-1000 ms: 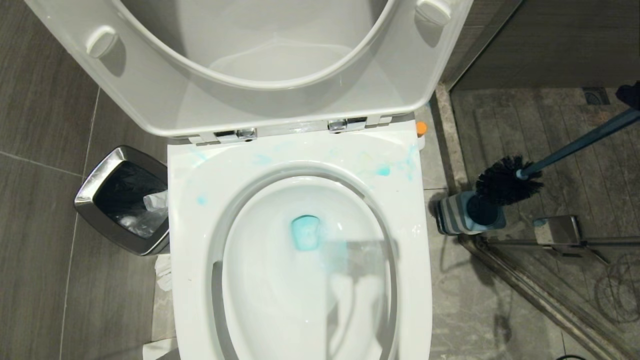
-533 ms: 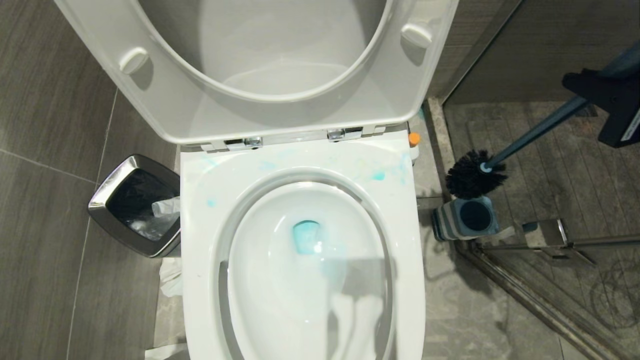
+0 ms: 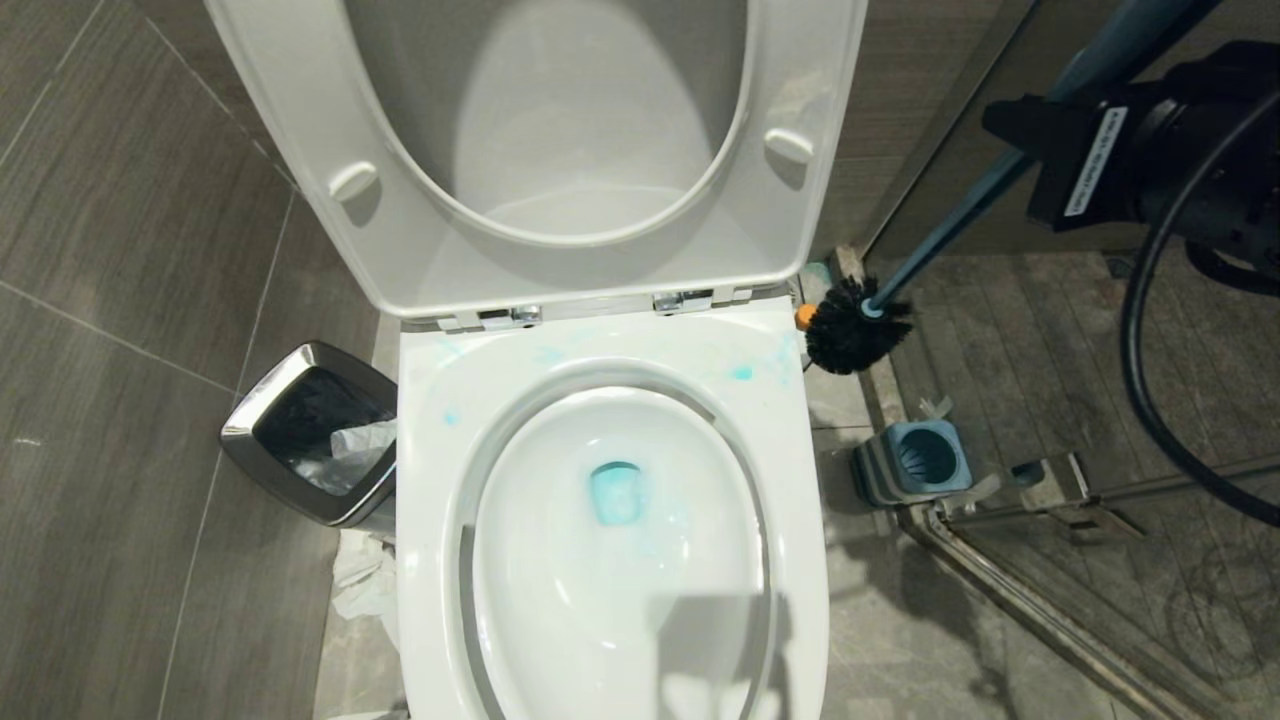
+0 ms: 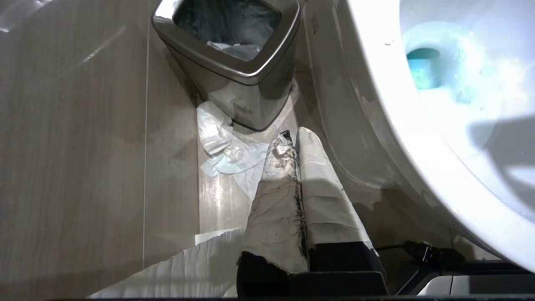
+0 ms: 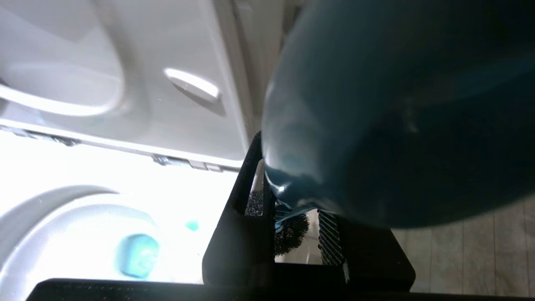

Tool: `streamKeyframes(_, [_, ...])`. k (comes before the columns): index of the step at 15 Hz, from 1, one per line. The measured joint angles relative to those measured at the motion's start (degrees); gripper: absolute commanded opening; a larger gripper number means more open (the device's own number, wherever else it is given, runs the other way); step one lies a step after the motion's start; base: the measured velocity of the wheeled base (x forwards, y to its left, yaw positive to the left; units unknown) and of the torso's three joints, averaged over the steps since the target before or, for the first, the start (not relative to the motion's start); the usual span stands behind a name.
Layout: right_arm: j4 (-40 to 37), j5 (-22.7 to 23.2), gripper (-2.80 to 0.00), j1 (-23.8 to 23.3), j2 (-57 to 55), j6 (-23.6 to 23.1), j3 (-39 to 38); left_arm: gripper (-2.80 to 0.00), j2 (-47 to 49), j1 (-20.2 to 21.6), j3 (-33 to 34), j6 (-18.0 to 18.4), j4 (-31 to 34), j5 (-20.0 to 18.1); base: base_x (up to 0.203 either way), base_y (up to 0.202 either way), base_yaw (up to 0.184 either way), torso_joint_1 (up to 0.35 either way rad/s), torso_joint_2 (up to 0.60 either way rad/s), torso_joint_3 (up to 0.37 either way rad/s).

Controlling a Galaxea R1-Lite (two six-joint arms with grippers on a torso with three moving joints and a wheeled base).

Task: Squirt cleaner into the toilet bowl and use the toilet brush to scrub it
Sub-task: Scrub the toilet bowl

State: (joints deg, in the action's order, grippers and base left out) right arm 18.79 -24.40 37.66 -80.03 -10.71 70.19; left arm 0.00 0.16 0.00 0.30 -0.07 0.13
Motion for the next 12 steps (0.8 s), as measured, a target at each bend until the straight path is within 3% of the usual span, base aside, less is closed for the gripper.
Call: streamKeyframes(12, [-0.54, -8.98, -2.80, 11.95, -18.76, 1.31, 22.27, -2.80, 0.00, 0.00, 0.00, 0.03, 0.02, 0.02, 0.000, 0.000, 0.000, 0.002, 0.00, 0.197])
